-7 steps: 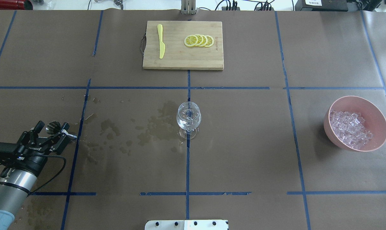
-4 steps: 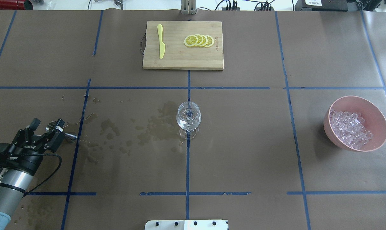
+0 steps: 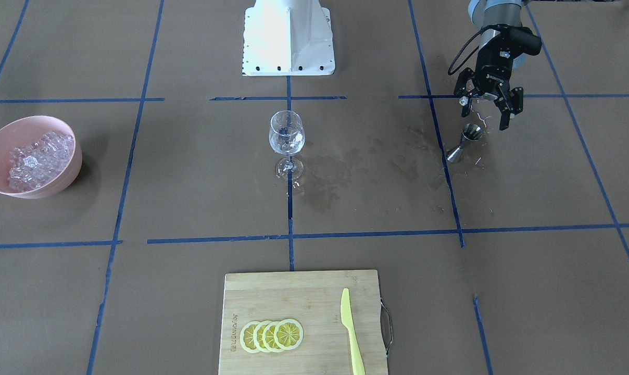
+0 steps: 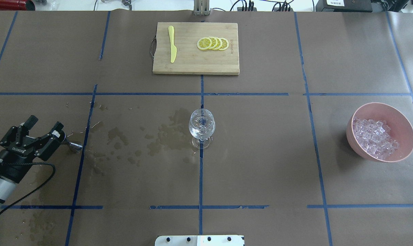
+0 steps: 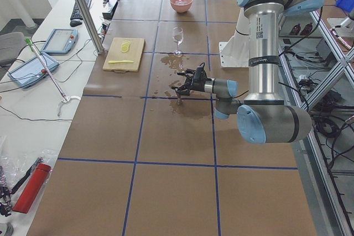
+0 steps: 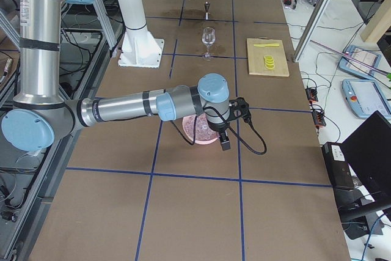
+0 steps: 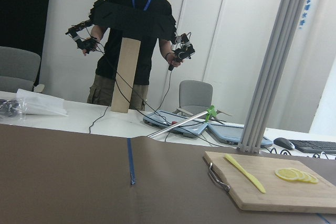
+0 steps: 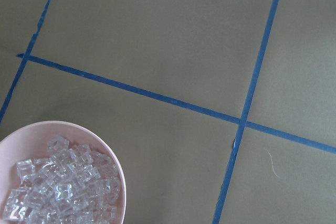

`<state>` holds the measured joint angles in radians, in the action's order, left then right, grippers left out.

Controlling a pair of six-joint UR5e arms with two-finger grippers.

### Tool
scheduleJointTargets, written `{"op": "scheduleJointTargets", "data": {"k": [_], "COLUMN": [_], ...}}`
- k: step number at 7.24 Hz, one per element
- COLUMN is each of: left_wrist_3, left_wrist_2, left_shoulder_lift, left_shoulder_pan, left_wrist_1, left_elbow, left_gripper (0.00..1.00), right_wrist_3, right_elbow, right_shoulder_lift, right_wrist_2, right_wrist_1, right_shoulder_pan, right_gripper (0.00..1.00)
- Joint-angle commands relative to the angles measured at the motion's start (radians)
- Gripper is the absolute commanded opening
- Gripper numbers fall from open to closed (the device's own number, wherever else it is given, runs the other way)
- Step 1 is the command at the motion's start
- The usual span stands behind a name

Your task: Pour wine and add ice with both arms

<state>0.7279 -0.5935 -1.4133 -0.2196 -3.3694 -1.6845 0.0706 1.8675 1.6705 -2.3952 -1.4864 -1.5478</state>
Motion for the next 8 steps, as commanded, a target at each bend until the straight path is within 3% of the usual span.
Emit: {"op": "scheduleJointTargets", "data": {"k": [1, 3, 5, 6, 8], "left_wrist_3": [-0.094, -0.182, -0.234, -0.240, -0.243], "left_wrist_2": [-0.290, -0.670, -1.039, -1.233, -1.345], "left_shoulder_lift": [0.004, -0.015, -0.041, -0.096, -0.125], "left_shoulder_pan": [-0.223, -0.492, -0.767, -0.905, -1.041], "left_wrist_1": [0.132, 0.365, 0.517, 0.674, 0.814], "left_elbow": [-0.007, -0.034, -0.034, -0.029, -0.009], "left_gripper": [0.99, 0.99, 1.00, 1.00, 1.00], "right_wrist_3": [0.000, 0.000, 0.002, 0.002, 0.002], "right_elbow": [0.001, -0.001, -0.001, -0.001, -0.002], "right_shoulder_lift": [0.000, 0.000, 0.000, 0.000, 0.002], "right_wrist_2": [-0.001, -0.001, 0.001, 0.001, 0.001], "right_wrist_1": [0.000, 0.000, 0.000, 0.000, 0.000], "right_shoulder_pan": [0.000, 0.000, 0.000, 0.000, 0.000], "right_gripper": [1.00, 1.00, 1.00, 1.00, 1.00]}}
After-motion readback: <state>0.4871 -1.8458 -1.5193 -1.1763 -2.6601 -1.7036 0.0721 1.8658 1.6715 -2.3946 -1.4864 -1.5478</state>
